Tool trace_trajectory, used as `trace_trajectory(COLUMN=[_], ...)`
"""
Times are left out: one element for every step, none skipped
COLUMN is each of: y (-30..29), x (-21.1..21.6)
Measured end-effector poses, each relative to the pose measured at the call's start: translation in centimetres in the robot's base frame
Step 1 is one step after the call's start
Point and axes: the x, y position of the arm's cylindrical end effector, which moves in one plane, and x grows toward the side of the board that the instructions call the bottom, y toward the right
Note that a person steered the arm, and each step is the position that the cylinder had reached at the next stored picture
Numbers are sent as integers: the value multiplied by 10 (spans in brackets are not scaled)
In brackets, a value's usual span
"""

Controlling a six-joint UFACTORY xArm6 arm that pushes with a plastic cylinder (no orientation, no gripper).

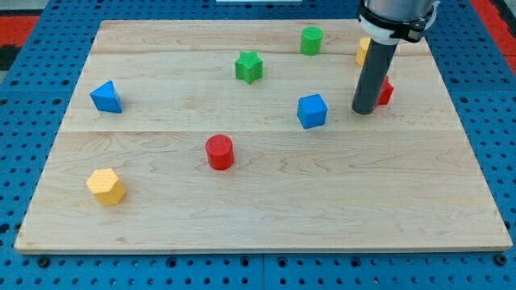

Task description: Make a vertical line with the red circle red star and yellow heart

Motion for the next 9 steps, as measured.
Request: trace_trajectory(y=[0, 0, -30, -45, -50, -151, -245, -272, -248], x=[-2, -26, -54, -58, -51, -59, -38, 27, 66])
